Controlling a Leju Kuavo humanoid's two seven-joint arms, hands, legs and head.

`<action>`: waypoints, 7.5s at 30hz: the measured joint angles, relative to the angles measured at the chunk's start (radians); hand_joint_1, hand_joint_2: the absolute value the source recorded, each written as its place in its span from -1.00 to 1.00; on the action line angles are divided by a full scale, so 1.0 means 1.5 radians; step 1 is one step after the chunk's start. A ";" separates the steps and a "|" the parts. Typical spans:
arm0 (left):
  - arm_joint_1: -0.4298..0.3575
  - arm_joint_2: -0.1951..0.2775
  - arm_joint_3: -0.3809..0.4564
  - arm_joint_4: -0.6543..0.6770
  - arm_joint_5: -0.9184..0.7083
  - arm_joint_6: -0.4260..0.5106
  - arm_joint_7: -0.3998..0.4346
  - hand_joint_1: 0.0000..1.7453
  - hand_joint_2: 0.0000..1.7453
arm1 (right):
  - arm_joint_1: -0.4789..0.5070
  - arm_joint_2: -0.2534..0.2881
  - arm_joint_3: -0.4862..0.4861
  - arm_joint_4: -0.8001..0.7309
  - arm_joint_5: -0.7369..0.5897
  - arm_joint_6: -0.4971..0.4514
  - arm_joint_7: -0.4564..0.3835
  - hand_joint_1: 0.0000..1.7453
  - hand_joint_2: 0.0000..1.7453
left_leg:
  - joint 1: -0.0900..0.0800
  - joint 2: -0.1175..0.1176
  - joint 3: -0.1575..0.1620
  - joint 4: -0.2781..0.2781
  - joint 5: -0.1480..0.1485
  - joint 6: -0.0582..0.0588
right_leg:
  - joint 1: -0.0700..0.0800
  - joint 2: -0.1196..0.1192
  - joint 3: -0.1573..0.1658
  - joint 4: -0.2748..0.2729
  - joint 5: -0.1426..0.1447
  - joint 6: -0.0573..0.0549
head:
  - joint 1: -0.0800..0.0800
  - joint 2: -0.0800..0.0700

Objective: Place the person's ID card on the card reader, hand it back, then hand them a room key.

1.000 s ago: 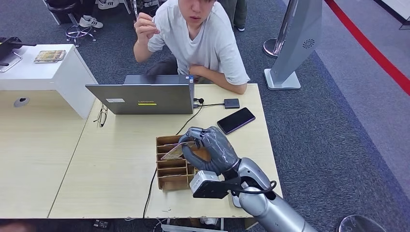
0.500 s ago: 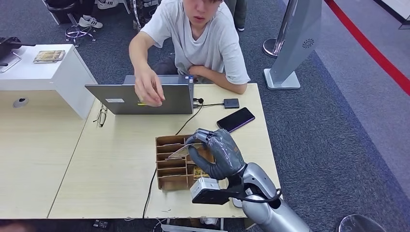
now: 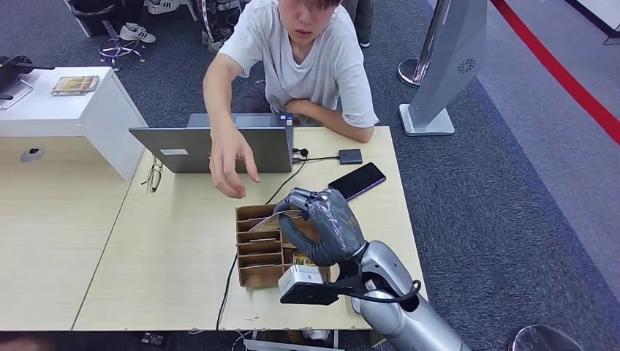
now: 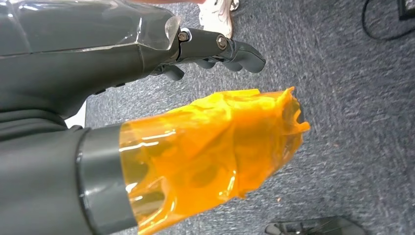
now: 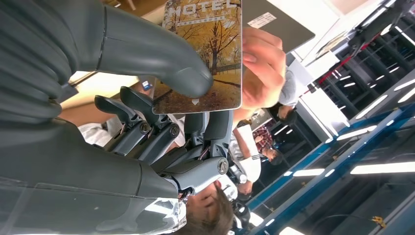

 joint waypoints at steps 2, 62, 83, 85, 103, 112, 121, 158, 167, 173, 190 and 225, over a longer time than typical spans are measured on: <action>-0.003 0.001 0.003 -0.003 0.006 0.005 0.000 -1.00 -1.00 | -0.008 0.005 0.005 0.005 0.000 0.003 0.002 1.00 1.00 | 0.000 0.000 0.000 0.000 0.000 0.000 | 0.000 0.000 0.000 0.000 0.000 0.000 | 0.000 0.000; -0.031 -0.012 -0.031 -0.016 -0.159 -0.055 0.060 -1.00 -1.00 | -0.130 0.096 0.073 0.140 0.179 -0.098 0.128 0.46 1.00 | 0.000 0.000 0.000 0.000 0.001 0.000 | 0.000 0.000 0.000 0.000 0.000 -0.001 | 0.000 0.000; -0.031 -0.013 -0.031 -0.016 -0.149 -0.058 0.058 -1.00 -1.00 | -0.121 0.107 0.060 0.139 0.119 -0.083 0.104 -1.00 -1.00 | 0.000 0.000 0.000 0.000 0.001 0.000 | 0.000 0.000 0.000 0.000 0.000 -0.001 | 0.000 0.000; -0.030 -0.012 -0.031 -0.016 -0.149 -0.058 0.055 -1.00 -1.00 | -0.114 0.107 0.059 0.132 0.108 -0.082 0.096 -1.00 -1.00 | 0.000 0.000 0.000 0.000 0.001 0.000 | 0.000 0.000 0.000 0.000 0.000 -0.001 | 0.000 0.000; -0.020 -0.011 -0.031 -0.017 -0.153 -0.054 0.039 -1.00 -1.00 | -0.073 0.106 0.060 0.091 -0.069 -0.011 0.019 -1.00 -1.00 | 0.000 0.000 0.000 0.000 0.001 0.000 | 0.000 0.000 -0.001 0.000 0.000 -0.001 | 0.000 0.000; -0.027 -0.011 -0.031 -0.018 -0.142 -0.053 0.047 -1.00 -1.00 | -0.073 0.106 0.083 0.066 -0.151 0.044 0.000 -1.00 -1.00 | 0.000 0.000 0.000 0.000 0.001 0.000 | 0.000 0.000 -0.001 0.000 0.000 -0.001 | 0.000 0.000; -0.032 -0.013 -0.028 -0.022 -0.112 -0.042 0.045 -1.00 -1.00 | -0.051 0.102 0.094 0.030 -0.201 0.052 -0.026 -1.00 -1.00 | 0.000 0.000 0.000 0.000 0.001 0.000 | 0.000 0.000 -0.001 0.000 0.000 -0.001 | 0.000 0.000; 0.018 -0.012 0.037 -0.023 -0.031 -0.030 -0.001 -1.00 -1.00 | 0.133 0.012 0.045 -0.024 -0.029 -0.078 -0.056 -1.00 1.00 | 0.000 0.000 0.000 0.000 0.000 0.000 | 0.000 0.000 -0.001 0.000 0.000 0.000 | 0.000 0.000; 0.022 -0.012 0.038 -0.023 -0.020 -0.035 0.004 -1.00 -1.00 | 0.157 0.007 0.038 -0.027 0.054 -0.132 -0.044 -1.00 1.00 | 0.000 0.000 0.000 0.000 0.000 0.000 | 0.000 0.000 -0.001 0.000 0.000 0.000 | 0.000 0.000; 0.022 -0.012 0.043 -0.023 -0.009 -0.038 0.003 -1.00 -1.00 | 0.165 0.003 0.038 -0.025 0.102 -0.156 -0.032 -1.00 1.00 | 0.000 0.000 0.000 0.000 0.000 0.000 | 0.000 0.000 -0.001 0.000 0.000 0.000 | 0.000 0.000; 0.022 -0.013 0.068 -0.023 0.022 -0.036 -0.004 -1.00 -1.00 | 0.167 -0.003 0.041 0.000 0.263 -0.217 0.035 -1.00 1.00 | 0.000 0.000 0.000 0.000 0.000 0.000 | 0.000 0.000 -0.001 0.000 0.000 0.000 | 0.000 0.000; 0.023 -0.013 0.068 -0.023 0.033 -0.031 0.013 -1.00 -1.00 | 0.165 -0.026 0.072 0.075 0.356 -0.184 0.103 -1.00 1.00 | 0.000 0.000 0.000 0.000 0.000 0.000 | 0.000 0.000 0.000 0.000 0.000 0.000 | 0.000 0.000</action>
